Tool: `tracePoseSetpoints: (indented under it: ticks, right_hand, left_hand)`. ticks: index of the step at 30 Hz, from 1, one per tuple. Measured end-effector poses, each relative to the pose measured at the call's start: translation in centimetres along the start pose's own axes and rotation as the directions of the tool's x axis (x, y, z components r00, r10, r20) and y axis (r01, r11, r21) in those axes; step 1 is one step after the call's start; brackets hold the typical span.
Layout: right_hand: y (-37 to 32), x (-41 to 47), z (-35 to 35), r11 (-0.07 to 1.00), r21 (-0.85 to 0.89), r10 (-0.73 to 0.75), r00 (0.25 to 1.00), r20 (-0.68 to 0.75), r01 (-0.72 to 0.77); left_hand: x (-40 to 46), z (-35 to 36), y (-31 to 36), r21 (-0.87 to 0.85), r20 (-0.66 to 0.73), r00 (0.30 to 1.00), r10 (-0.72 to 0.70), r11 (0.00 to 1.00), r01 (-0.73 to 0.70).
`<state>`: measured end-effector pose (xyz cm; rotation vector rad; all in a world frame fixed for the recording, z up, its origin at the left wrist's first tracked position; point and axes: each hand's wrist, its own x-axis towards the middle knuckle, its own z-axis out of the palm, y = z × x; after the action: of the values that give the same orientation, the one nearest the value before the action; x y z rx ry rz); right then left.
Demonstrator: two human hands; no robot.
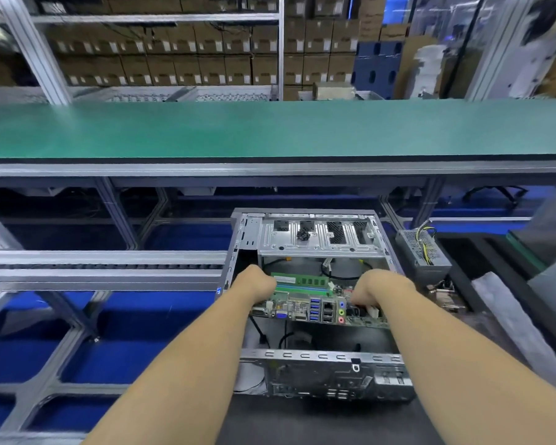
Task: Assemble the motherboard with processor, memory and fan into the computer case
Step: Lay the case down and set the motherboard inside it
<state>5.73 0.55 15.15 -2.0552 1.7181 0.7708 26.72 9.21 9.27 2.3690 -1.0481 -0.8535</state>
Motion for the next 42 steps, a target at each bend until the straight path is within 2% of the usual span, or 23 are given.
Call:
tracePoseSetpoints:
  ticks: [4,8,12,19,28,35,40,42]
  right_hand:
    - [-1.1,0.9,0.5,0.999,0.000,0.045,0.996,-0.081,-0.045]
    - [-2.1,1.8,1.4,0.992,0.065,0.120,0.984,-0.130,-0.112]
    - [-2.4,2.1,2.0,0.981,0.119,0.168,0.975,-0.143,-0.152]
    - [-2.2,2.4,3.4,0.966,0.198,0.205,0.956,-0.210,-0.164]
    - [-1.7,3.0,4.4,0.941,0.274,0.253,0.951,-0.180,-0.198]
    - [-0.3,4.3,6.0,0.962,0.225,0.201,0.957,-0.210,-0.153]
    - [0.2,5.4,7.0,0.974,0.198,0.136,0.986,-0.098,-0.114]
    - [-0.1,5.6,6.9,0.991,0.112,0.099,0.977,-0.190,-0.079]
  left_hand:
    - [1.3,0.8,-0.7,0.088,0.121,0.993,-0.003,0.996,-0.008]
    - [1.9,1.4,-0.9,0.066,0.149,0.988,-0.036,0.997,0.026]
    - [2.1,1.7,-0.8,0.079,0.106,0.994,-0.033,0.997,0.024]
    - [1.3,2.8,-1.7,0.026,-0.078,0.996,-0.044,0.999,0.046]
    - [0.3,3.8,-2.2,-0.065,-0.141,0.990,-0.019,0.998,0.010]
    - [0.8,5.0,-1.6,-0.030,0.028,0.999,0.021,0.999,-0.020]
    - [1.2,6.2,-2.4,-0.013,0.138,0.988,-0.063,0.998,0.065]
    - [1.7,6.5,-2.5,0.010,0.131,0.991,-0.026,1.000,0.025]
